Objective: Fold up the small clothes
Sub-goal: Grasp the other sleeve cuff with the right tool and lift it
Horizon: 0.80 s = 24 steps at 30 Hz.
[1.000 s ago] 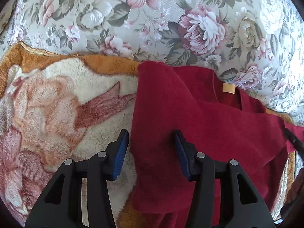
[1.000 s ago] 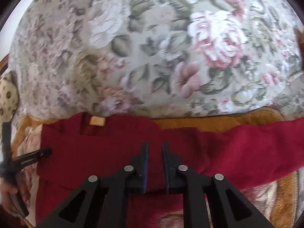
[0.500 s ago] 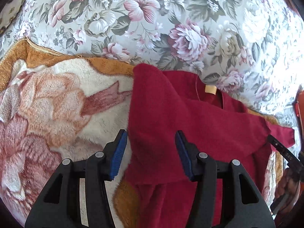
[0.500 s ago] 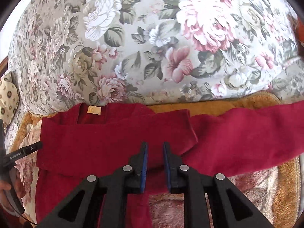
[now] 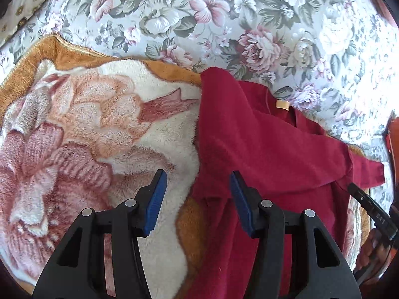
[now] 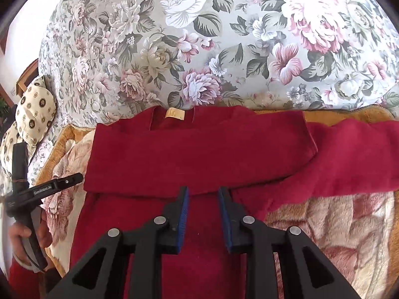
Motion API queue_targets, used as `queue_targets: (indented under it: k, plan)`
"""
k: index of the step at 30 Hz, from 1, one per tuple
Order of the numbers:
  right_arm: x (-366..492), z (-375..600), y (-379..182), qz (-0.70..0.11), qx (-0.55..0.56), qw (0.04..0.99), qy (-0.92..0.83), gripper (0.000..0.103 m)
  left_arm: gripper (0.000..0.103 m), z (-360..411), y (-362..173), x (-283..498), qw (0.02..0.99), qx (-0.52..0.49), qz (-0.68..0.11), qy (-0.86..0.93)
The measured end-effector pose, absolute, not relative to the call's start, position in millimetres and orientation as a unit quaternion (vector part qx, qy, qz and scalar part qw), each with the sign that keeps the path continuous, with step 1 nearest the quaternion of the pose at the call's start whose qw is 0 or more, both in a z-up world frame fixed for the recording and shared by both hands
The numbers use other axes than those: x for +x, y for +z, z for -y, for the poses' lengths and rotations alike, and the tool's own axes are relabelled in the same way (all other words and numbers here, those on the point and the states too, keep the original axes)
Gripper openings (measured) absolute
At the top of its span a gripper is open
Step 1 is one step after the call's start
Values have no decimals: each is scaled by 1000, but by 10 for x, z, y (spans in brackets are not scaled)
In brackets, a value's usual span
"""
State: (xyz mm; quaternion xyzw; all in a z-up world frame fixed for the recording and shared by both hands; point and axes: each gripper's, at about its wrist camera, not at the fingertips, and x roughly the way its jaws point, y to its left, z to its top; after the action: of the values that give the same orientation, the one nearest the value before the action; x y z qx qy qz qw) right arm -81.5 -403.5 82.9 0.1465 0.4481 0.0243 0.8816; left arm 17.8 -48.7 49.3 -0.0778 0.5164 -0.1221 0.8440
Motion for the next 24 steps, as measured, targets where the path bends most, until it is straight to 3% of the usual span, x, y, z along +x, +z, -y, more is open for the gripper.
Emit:
queue_targets:
  k: [6, 9, 16, 24]
  plan:
    - [-1259, 4837, 740, -438, 188, 874, -98, 23, 52, 641, 639, 41, 850, -79, -497, -157]
    - [-1478, 5365, 736, -431, 212, 863, -158, 32, 52, 865, 598, 66, 845, -83, -499, -172]
    - [-1941, 6380, 1098, -362, 244, 856, -278, 33, 52, 1432, 370, 74, 831, -58, -519, -193]
    - [-1863, 6904, 1322, -329, 236, 854, -327, 33, 52, 1649, 235, 147, 824, -48, -530, -195]
